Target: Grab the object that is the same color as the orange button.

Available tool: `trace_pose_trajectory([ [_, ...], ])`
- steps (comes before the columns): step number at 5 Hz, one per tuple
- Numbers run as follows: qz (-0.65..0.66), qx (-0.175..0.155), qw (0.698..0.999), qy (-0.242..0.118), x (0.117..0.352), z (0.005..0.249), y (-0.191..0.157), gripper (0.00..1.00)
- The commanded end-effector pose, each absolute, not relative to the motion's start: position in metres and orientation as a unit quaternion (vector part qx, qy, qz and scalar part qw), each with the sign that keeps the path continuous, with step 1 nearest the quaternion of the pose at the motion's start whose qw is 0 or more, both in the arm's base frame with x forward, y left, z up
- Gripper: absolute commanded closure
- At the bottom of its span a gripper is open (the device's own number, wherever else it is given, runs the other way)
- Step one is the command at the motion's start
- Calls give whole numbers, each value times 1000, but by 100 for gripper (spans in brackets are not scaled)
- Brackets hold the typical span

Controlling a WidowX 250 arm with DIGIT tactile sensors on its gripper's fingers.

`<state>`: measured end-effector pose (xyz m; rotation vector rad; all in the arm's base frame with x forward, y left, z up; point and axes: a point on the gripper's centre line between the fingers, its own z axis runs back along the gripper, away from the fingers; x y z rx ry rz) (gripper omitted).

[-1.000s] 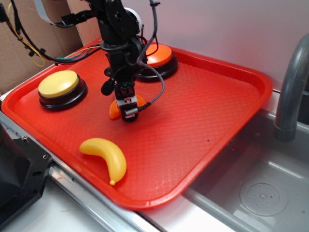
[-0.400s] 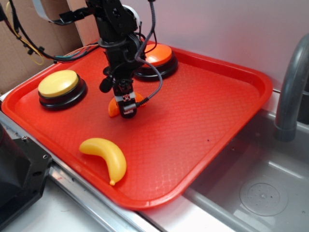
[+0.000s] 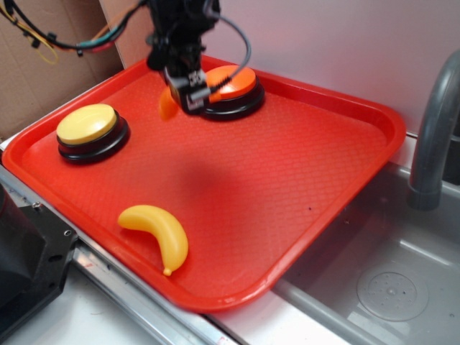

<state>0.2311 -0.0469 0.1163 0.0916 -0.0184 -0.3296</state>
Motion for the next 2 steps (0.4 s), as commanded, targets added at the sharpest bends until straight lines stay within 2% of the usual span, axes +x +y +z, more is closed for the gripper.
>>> trace_pose_trajectory([
  [1,-89,99,991,-2,219,181,-57,100],
  [2,-93,127,988,1,219,181,-58,87],
])
